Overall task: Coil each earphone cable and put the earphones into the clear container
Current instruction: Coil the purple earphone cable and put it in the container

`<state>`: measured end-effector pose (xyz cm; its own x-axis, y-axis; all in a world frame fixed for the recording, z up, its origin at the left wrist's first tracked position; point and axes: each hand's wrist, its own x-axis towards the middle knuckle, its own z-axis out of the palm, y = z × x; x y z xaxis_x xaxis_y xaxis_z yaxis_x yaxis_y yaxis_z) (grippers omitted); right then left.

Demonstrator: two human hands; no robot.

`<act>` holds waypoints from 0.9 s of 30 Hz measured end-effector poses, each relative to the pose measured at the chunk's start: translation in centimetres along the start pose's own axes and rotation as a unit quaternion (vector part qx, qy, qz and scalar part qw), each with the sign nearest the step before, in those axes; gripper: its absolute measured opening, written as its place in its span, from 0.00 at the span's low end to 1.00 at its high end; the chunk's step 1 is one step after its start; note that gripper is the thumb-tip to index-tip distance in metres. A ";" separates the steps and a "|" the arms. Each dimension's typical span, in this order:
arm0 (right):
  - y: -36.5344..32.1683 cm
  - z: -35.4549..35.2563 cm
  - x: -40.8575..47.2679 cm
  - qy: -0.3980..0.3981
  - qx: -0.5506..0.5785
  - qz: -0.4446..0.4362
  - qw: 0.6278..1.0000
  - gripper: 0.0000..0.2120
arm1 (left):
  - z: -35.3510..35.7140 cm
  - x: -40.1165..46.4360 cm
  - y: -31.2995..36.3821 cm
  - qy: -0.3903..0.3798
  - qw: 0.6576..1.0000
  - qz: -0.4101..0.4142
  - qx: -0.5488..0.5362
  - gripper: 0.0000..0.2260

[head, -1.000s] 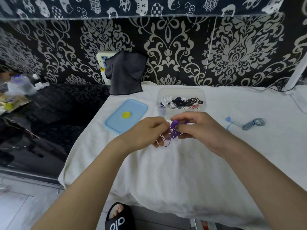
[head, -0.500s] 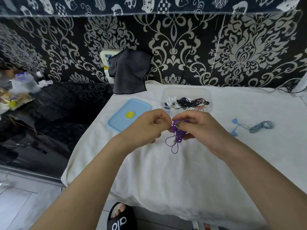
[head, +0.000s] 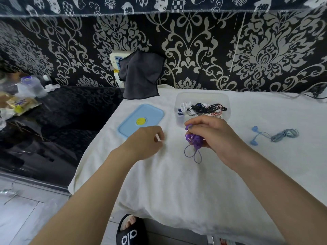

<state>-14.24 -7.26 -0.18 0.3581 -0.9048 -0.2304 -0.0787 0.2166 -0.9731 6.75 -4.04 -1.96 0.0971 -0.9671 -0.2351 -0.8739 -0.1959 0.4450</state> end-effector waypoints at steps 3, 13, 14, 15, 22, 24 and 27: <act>0.0 0.1 0.0 -0.010 -0.037 0.004 0.999 0.06 | 0.7 0.2 -0.9 -0.053 0.999 0.007 0.006 0.06; 0.0 0.3 -0.1 -0.017 -0.086 -0.007 0.996 0.03 | 1.9 0.5 -0.9 0.009 0.997 0.076 -0.018 0.03; -0.1 0.3 -0.1 -0.016 -0.086 -0.009 0.996 0.04 | 1.7 0.4 -0.7 0.016 0.996 0.078 -0.036 0.04; -0.1 0.4 -0.1 -0.016 -0.087 -0.009 0.996 0.04 | 1.5 0.3 -0.4 0.022 0.995 0.078 -0.058 0.04; -0.4 0.7 -0.2 -0.030 -0.116 -0.019 0.993 0.04 | -0.7 -1.0 2.6 -0.002 0.957 0.067 -0.283 0.06; -0.4 0.6 -0.2 -0.026 -0.119 -0.026 0.992 0.04 | -1.0 -1.5 3.0 -0.008 0.949 0.076 -0.307 0.05; -0.6 0.4 -0.3 -0.018 -0.114 -0.032 0.993 0.03 | -1.1 -1.7 3.3 -0.005 0.945 0.073 -0.320 0.04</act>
<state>-13.90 -6.99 0.47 0.4025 -0.8993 -0.1709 -0.2618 0.0658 -0.9629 4.24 -3.21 0.82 -0.0098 -0.9905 -0.1372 -0.4106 -0.1211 0.9038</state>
